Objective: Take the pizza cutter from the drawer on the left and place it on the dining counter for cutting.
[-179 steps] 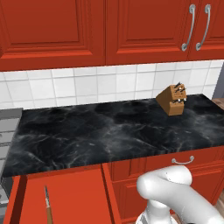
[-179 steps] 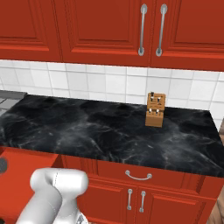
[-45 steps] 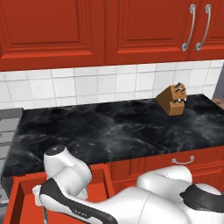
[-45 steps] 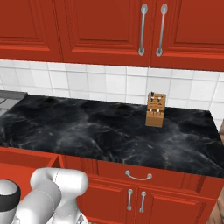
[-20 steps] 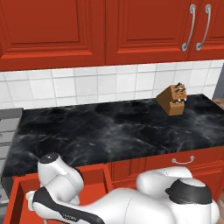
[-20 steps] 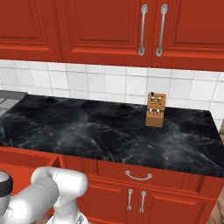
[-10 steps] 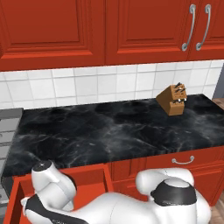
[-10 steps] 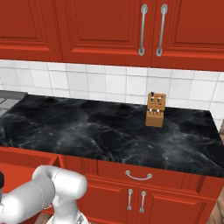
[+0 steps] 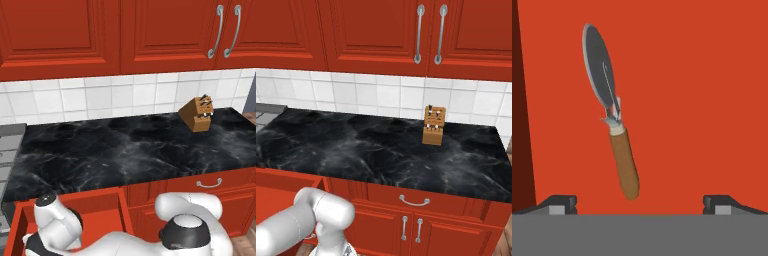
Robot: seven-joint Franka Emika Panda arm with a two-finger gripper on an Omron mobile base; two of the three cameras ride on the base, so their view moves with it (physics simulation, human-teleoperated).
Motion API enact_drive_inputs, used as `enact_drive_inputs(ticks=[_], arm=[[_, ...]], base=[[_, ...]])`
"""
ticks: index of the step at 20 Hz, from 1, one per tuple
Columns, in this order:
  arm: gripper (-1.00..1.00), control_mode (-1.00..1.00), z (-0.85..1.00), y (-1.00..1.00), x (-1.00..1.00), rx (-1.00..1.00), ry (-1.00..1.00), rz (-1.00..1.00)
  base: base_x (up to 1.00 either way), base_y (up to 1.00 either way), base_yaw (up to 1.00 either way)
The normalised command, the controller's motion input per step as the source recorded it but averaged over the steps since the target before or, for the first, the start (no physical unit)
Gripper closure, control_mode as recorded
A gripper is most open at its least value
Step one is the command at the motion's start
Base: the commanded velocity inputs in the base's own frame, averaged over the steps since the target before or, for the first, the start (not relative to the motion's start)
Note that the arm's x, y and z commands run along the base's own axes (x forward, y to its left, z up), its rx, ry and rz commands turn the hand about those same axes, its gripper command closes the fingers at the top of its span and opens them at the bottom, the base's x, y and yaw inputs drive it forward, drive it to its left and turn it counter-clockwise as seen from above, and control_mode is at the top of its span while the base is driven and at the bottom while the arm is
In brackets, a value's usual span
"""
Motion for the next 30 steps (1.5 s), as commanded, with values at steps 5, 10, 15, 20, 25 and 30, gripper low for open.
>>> enact_drive_inputs(ticks=[5,10,15,20,25,30], arm=[[-1.00,-1.00,-0.24,0.11,0.00,0.00,0.00,0.00],[-1.00,-1.00,-0.24,0.05,0.00,0.00,0.00,0.00],[-1.00,-1.00,-0.23,0.03,0.01,0.00,0.00,0.00],[-1.00,-1.00,-0.23,0.05,0.00,0.00,0.00,0.00],[-1.00,-1.00,-0.22,0.03,0.00,0.00,0.00,0.00],[-1.00,-1.00,-0.21,0.02,0.00,0.00,-0.01,0.00]], base=[[0.00,0.00,0.00],[0.00,0.00,0.00],[0.00,0.00,0.00],[0.00,0.00,0.00],[0.00,0.00,0.00],[0.00,0.00,0.00]])
